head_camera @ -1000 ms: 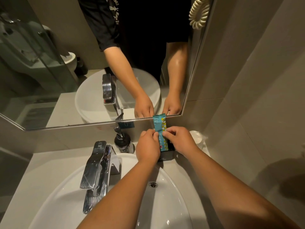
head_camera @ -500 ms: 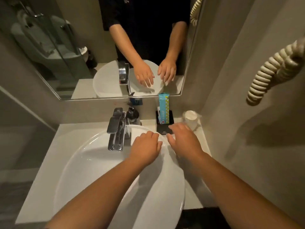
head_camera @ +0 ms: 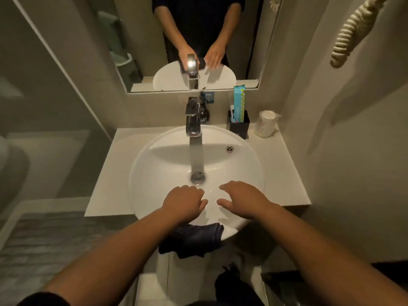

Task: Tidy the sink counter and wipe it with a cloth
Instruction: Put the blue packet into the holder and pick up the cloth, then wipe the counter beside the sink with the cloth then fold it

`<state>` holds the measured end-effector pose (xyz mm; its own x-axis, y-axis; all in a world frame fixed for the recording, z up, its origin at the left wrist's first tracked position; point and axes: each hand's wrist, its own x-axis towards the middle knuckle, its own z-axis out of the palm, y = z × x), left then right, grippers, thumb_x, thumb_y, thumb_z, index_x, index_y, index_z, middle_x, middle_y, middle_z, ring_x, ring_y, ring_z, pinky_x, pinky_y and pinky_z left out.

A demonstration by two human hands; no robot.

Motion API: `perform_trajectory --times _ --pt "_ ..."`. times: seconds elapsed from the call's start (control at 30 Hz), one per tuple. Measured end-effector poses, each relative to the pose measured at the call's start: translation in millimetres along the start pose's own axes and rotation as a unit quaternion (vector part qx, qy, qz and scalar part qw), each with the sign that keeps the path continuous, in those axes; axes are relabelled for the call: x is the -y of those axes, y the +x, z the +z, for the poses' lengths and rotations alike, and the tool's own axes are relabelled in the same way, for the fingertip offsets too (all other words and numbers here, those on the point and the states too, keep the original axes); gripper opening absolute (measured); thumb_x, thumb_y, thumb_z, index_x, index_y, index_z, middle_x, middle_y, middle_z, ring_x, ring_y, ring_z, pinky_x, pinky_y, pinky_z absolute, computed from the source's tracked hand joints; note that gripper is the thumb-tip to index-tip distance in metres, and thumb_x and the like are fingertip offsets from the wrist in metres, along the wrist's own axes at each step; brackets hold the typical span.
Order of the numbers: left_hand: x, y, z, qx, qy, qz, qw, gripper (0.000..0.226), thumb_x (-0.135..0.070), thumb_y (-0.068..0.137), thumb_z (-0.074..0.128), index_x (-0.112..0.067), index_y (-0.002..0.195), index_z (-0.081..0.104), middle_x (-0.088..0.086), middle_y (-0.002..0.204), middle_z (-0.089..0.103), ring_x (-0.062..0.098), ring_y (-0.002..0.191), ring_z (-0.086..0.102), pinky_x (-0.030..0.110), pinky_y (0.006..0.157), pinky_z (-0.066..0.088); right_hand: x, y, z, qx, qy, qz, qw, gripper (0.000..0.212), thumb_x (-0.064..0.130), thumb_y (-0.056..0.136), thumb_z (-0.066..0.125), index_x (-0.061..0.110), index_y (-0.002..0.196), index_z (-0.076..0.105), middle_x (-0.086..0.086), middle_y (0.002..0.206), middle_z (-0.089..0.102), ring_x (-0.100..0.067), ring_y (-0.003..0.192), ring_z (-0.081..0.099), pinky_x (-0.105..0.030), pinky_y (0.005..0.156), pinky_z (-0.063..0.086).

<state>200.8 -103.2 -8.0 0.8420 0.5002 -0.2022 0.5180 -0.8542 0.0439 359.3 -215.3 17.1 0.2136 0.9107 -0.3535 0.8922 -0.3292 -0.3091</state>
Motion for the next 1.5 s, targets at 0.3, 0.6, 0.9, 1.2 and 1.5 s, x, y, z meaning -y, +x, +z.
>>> perform_trajectory --times 0.3,0.6,0.9,1.2,1.5 --pt "7.6 -95.6 37.4 0.017 -0.066 0.058 0.996 0.042 -0.051 0.095 0.034 -0.019 0.098 0.060 0.006 0.099 0.065 0.024 0.085 0.058 0.041 0.072 0.049 59.5 -65.8 69.0 0.021 0.010 -0.060 0.998 0.044 0.057 0.085 0.054 0.023 0.110 0.061 -0.001 0.106 0.066 -0.017 0.092 0.058 -0.033 0.079 0.047" --pt "12.6 -90.3 57.9 -0.057 0.004 0.114 0.992 0.056 -0.062 0.082 0.052 -0.020 0.119 0.053 0.005 0.109 0.060 0.022 0.095 0.053 0.039 0.084 0.045 60.1 -60.7 84.9 -0.059 -0.049 -0.062 0.995 0.047 0.052 0.081 0.064 0.023 0.118 0.058 -0.004 0.111 0.067 -0.022 0.095 0.060 -0.040 0.092 0.046" --pt "-1.3 -95.6 49.7 -0.065 0.009 0.040 0.997 0.034 -0.048 0.081 0.066 -0.023 0.102 0.058 0.001 0.088 0.065 0.019 0.070 0.058 0.033 0.064 0.050 53.8 -61.0 99.2 -0.120 -0.021 -0.072 0.990 0.030 0.035 0.086 0.065 0.026 0.115 0.063 -0.002 0.106 0.070 -0.022 0.093 0.061 -0.036 0.091 0.044" --pt "-15.5 -149.5 6.3 -0.016 -0.075 0.024 0.997 0.021 -0.039 0.094 0.053 -0.022 0.104 0.058 0.001 0.090 0.066 0.019 0.076 0.059 0.033 0.069 0.049 63.2 -99.9 48.2 -0.056 0.109 -0.079 0.989 0.037 0.022 0.092 0.062 0.025 0.127 0.051 -0.004 0.119 0.064 -0.019 0.101 0.060 -0.026 0.086 0.045" --pt "-21.7 -199.6 -18.5 0.073 -0.490 -0.035 0.868 0.043 -0.046 0.089 0.059 -0.030 0.127 0.046 -0.003 0.118 0.062 0.014 0.106 0.061 0.035 0.089 0.053 87.7 -109.3 -9.5 0.004 0.206 -0.159 0.966 0.016 0.034 0.091 0.061 0.028 0.106 0.065 0.003 0.102 0.067 -0.011 0.092 0.061 -0.024 0.076 0.050"
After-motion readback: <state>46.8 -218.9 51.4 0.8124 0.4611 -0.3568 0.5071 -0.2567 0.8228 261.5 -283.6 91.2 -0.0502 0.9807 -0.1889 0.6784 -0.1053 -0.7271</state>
